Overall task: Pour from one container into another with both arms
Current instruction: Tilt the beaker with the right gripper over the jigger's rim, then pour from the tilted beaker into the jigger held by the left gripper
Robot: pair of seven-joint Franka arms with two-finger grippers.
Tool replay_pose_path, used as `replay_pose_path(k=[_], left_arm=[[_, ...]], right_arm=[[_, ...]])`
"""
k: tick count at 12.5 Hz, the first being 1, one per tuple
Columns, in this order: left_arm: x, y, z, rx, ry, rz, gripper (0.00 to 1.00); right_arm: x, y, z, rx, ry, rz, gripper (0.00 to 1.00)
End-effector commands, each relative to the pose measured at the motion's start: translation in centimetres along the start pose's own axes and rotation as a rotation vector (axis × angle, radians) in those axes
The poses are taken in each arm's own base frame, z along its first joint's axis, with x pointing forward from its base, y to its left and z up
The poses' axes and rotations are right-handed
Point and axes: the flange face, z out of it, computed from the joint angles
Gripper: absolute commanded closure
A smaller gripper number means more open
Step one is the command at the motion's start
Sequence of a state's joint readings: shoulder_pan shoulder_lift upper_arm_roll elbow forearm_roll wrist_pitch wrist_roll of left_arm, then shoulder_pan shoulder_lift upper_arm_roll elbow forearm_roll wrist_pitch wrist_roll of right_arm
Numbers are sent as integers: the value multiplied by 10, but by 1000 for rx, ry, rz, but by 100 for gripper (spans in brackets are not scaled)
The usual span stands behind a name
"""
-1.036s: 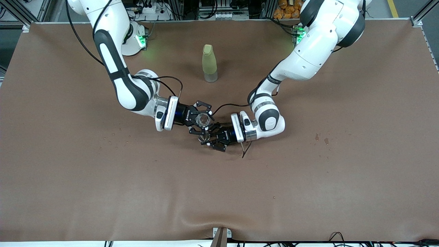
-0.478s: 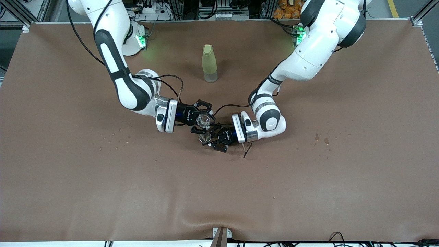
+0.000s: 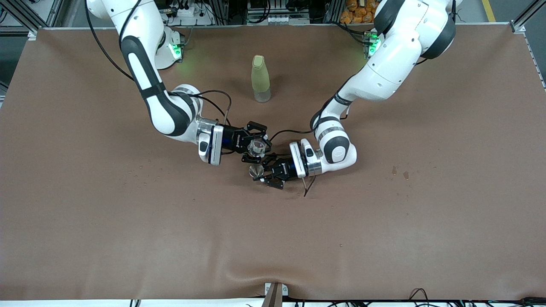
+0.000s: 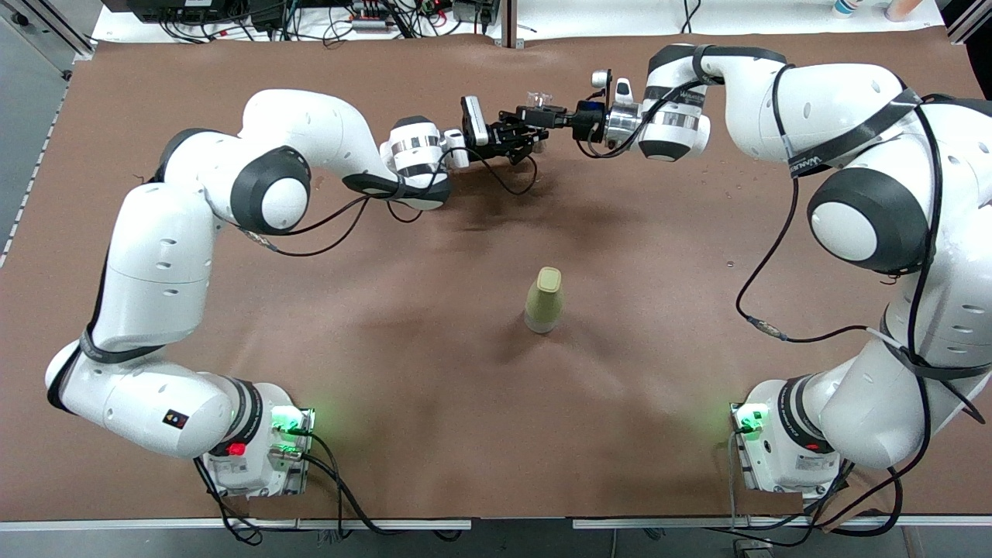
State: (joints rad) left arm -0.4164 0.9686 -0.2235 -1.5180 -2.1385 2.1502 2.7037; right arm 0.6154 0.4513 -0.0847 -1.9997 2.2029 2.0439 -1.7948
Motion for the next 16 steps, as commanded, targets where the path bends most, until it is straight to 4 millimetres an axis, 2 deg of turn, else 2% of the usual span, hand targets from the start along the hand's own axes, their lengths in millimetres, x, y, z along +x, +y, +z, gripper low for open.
replay_pose_path(k=[1, 7, 16], left_arm=[[17, -1, -5, -19, -37, 17, 100], [11, 6, -18, -33, -65, 6, 100], [13, 15, -23, -42, -74, -8, 100]], right_arm=[[1, -8, 6, 12, 18, 81, 100], [2, -10, 4, 17, 11, 188, 100], [-3, -16, 8, 30, -7, 357, 100]])
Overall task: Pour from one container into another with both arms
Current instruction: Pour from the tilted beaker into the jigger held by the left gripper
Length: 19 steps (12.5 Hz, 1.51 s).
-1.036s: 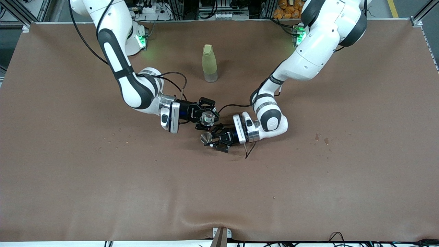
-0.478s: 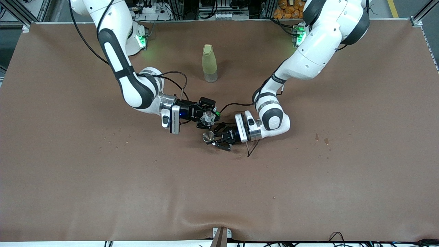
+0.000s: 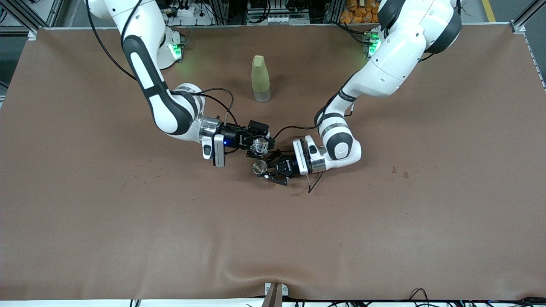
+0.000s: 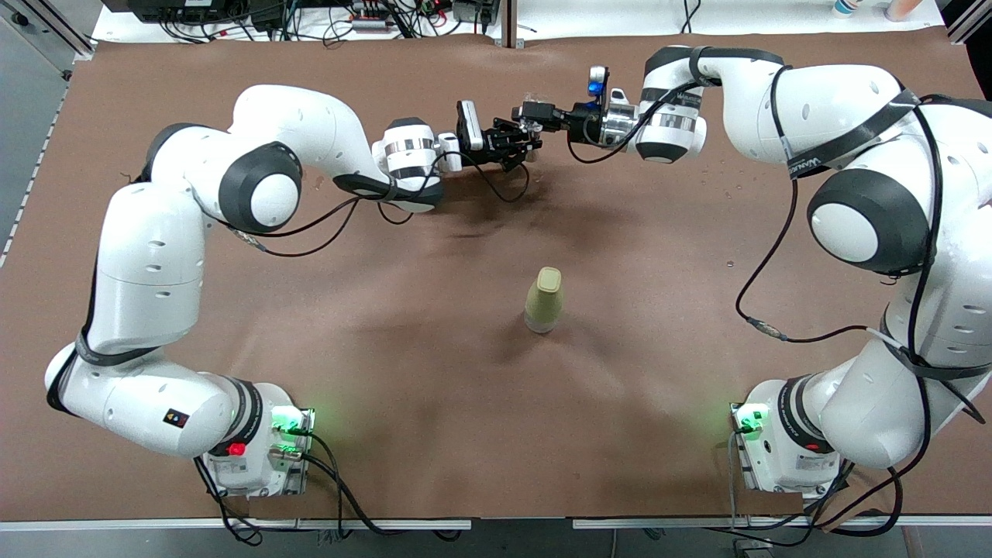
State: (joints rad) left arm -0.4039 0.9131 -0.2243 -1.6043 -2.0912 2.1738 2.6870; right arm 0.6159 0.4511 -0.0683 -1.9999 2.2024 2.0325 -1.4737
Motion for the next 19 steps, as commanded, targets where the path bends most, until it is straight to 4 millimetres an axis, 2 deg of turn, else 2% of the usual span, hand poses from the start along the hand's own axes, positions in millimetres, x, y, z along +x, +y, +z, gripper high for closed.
replay_pose_path(k=[1, 5, 13, 19], left_arm=[[11, 6, -7, -13, -10, -4, 100], [18, 7, -11, -12, -4, -9, 100], [19, 8, -14, -9, 7, -21, 100], [22, 8, -14, -4, 24, -38, 100]], right_arm=[[-3, -9, 0, 4, 0, 57, 100], [-3, -10, -1, 4, -6, 78, 100], [-3, -9, -1, 3, -8, 139, 100], [-4, -16, 4, 46, -29, 321, 100]])
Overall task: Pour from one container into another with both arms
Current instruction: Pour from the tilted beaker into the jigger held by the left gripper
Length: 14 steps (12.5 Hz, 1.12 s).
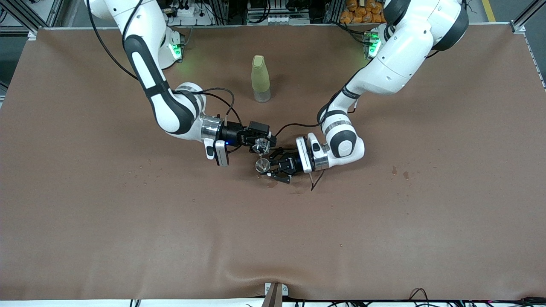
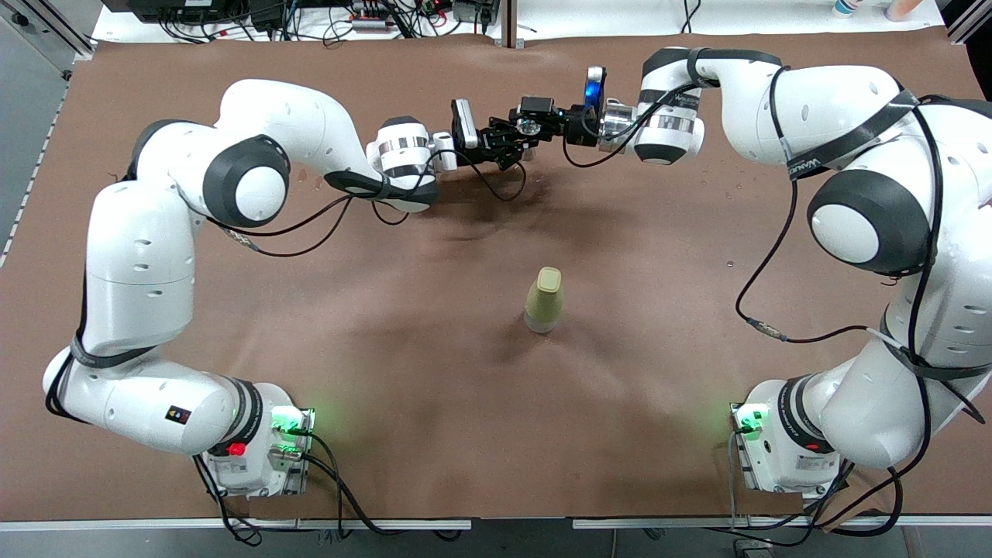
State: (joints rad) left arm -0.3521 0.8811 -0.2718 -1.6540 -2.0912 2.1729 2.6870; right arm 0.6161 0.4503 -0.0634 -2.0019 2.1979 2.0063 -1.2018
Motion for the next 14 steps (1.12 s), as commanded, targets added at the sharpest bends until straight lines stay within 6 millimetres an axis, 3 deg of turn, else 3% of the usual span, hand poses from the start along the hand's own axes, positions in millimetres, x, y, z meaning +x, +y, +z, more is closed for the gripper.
replay_pose_path(k=[1, 14], left_arm=[[14, 5, -4, -14, 6, -6, 100], [18, 20, -8, -28, 6, -16, 100]], right_arm=[[-4, -11, 0, 17, -18, 51, 100], [-4, -14, 1, 30, -26, 271, 100]])
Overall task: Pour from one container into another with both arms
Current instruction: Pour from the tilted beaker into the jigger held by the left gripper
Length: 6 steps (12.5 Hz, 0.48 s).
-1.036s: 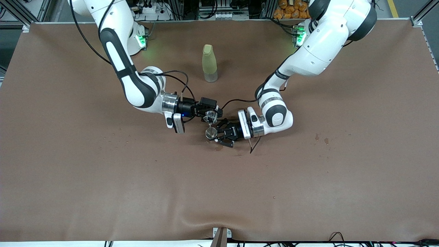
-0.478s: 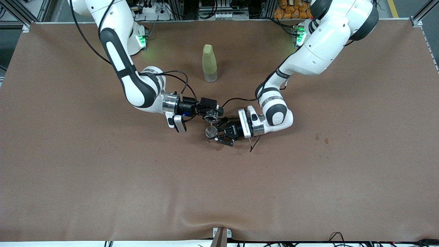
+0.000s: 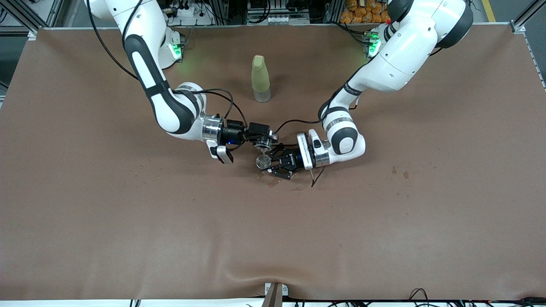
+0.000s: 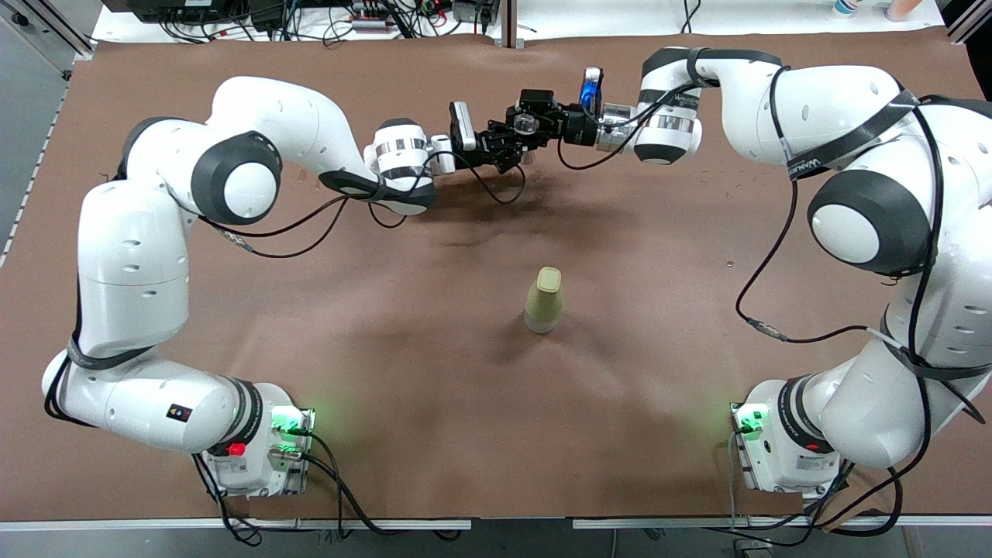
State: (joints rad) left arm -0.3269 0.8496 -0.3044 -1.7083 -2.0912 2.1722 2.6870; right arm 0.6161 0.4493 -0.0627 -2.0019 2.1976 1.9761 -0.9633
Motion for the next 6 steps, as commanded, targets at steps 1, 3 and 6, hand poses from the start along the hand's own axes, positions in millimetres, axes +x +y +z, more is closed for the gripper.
replay_pose_path(k=[1, 3, 6], left_arm=[[14, 4, -7, -13, 4, 8, 100], [15, 3, -10, -8, 2, 8, 100], [18, 7, -12, -15, 3, 11, 100]], right_arm=[[-4, -9, -1, 1, -10, 58, 100], [-4, -9, -1, 2, -9, 106, 100], [-3, -10, -2, 2, -8, 195, 100]])
